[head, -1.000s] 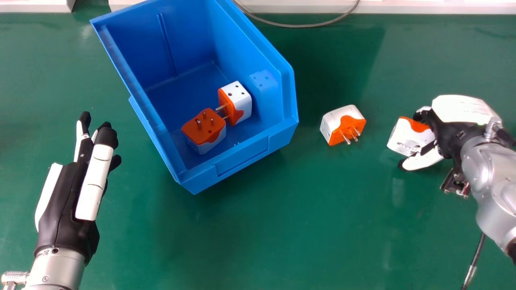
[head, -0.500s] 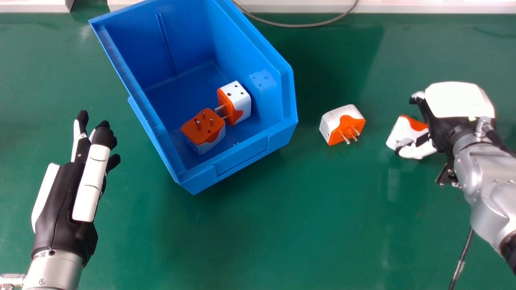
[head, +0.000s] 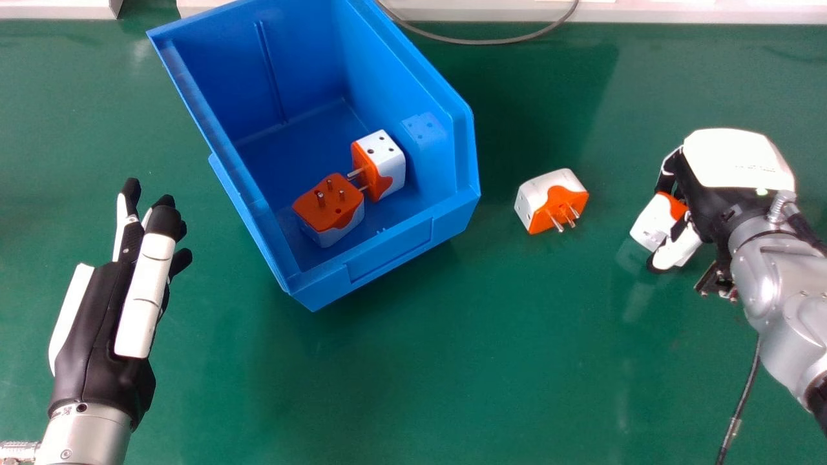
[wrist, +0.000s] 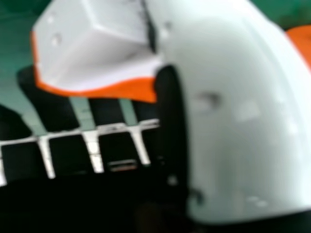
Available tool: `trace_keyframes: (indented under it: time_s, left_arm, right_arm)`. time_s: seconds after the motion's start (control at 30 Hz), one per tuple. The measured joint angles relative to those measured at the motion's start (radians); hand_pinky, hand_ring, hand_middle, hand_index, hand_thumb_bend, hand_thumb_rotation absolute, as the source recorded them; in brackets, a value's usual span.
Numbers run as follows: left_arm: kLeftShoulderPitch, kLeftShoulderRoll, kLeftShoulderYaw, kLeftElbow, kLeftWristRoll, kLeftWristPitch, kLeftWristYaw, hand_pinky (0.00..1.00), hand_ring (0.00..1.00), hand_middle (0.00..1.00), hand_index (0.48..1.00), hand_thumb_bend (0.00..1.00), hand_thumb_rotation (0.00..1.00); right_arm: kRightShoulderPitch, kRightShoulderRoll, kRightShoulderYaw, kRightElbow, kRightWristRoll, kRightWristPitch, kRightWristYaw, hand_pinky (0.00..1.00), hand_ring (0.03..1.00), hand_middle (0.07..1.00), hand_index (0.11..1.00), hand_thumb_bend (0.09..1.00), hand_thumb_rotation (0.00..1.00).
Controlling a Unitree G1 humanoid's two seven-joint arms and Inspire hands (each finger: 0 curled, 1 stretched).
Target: Pick all objects and put in blue box
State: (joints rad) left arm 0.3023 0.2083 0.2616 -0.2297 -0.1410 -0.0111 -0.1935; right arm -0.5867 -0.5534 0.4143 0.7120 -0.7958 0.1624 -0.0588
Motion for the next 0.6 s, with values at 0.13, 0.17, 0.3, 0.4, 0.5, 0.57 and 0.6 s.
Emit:
trace_keyframes:
  time_s: [0.13, 0.17, 0.3, 0.4, 0.5, 0.57, 0.6]
  left_arm:
    - [0.001, 0.0, 0.0, -0.009, 0.001, 0.002, 0.0, 0.94, 0.97, 0.99, 0.988, 0.74, 0.97]
    - [0.002, 0.0, 0.0, -0.012, 0.001, 0.002, 0.0, 0.95, 0.97, 0.99, 0.988, 0.74, 0.97]
    - [0.001, 0.0, 0.0, -0.018, 0.001, 0.003, 0.001, 0.94, 0.97, 0.99, 0.988, 0.74, 0.97]
    - [0.001, -0.001, -0.001, -0.02, 0.002, 0.004, 0.003, 0.94, 0.97, 0.99, 0.987, 0.74, 0.97]
    - [0.004, -0.002, -0.004, -0.025, 0.002, 0.007, 0.005, 0.94, 0.97, 0.99, 0.986, 0.74, 0.97]
    - [0.006, -0.002, -0.004, -0.028, 0.003, 0.011, 0.006, 0.94, 0.97, 0.99, 0.986, 0.74, 0.97]
    - [0.002, -0.002, -0.008, -0.029, 0.004, 0.014, 0.005, 0.94, 0.97, 0.99, 0.986, 0.74, 0.97]
  right_arm:
    - [0.0, -0.003, 0.011, -0.005, -0.006, 0.0, -0.006, 0.08, 0.118, 0.47, 0.483, 0.524, 0.0]
    - [0.0, -0.003, 0.012, -0.006, -0.007, 0.0, -0.006, 0.07, 0.116, 0.47, 0.482, 0.524, 0.0]
    - [0.004, -0.013, 0.025, -0.018, -0.028, -0.014, -0.018, 0.08, 0.119, 0.469, 0.484, 0.524, 0.0]
    - [0.006, -0.069, 0.095, -0.057, -0.132, -0.039, -0.022, 0.07, 0.118, 0.469, 0.483, 0.525, 0.0]
    - [0.045, -0.098, 0.062, -0.153, -0.116, -0.051, -0.016, 0.07, 0.119, 0.469, 0.48, 0.526, 0.0]
    - [0.072, -0.108, 0.047, -0.228, -0.113, -0.055, -0.023, 0.07, 0.119, 0.469, 0.479, 0.526, 0.0]
    - [0.092, -0.121, 0.041, -0.268, -0.121, -0.058, -0.025, 0.07, 0.119, 0.469, 0.478, 0.526, 0.0]
